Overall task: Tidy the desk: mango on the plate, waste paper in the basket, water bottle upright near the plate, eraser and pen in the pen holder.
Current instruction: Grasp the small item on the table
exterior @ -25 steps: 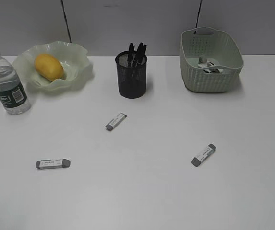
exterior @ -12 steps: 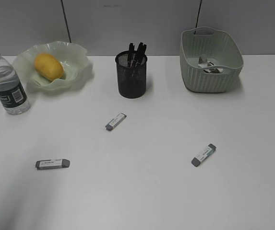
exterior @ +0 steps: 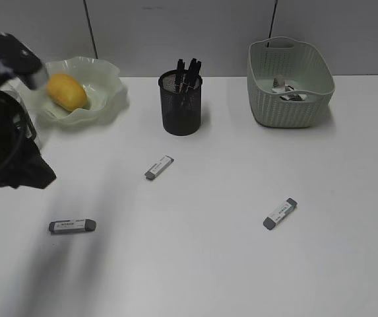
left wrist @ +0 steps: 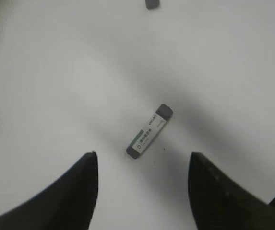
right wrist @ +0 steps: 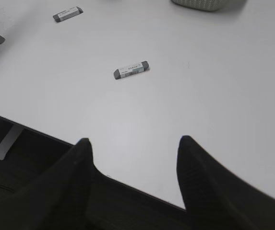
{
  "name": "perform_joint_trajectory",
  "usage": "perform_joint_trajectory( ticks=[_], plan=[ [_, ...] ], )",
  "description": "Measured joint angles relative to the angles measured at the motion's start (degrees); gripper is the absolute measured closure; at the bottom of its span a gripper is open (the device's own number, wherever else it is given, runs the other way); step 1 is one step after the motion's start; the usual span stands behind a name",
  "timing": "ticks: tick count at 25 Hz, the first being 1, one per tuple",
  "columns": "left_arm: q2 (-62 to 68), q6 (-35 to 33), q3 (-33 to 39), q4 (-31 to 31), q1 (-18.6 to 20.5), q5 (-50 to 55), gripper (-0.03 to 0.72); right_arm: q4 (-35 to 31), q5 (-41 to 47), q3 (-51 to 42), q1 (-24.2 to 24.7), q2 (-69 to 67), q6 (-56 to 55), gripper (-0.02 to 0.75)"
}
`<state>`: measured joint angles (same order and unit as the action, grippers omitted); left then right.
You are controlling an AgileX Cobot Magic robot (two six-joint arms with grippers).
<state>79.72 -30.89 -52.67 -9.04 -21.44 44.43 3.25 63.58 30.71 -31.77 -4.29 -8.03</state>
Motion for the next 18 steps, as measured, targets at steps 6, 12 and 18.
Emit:
perform_joint_trajectory(
  ticks=[6, 12, 18],
  plan=[
    [11.0, -2.51, -0.18, 5.35, -5.1, -0.7, 0.231, 0.11, 0.0, 0.0, 0.0, 0.0, -0.1, 0.289],
    [18.39, -4.72, -0.87, 7.23, -5.8, -2.44, 0.24, 0.11, -0.06, 0.0, 0.0, 0.0, -0.1, 0.289],
    [24.51, -4.93, -5.64, 8.53, -5.8, -2.29, 0.243, 0.13, -0.06, 0.0, 0.0, 0.0, -0.1, 0.316]
  ],
)
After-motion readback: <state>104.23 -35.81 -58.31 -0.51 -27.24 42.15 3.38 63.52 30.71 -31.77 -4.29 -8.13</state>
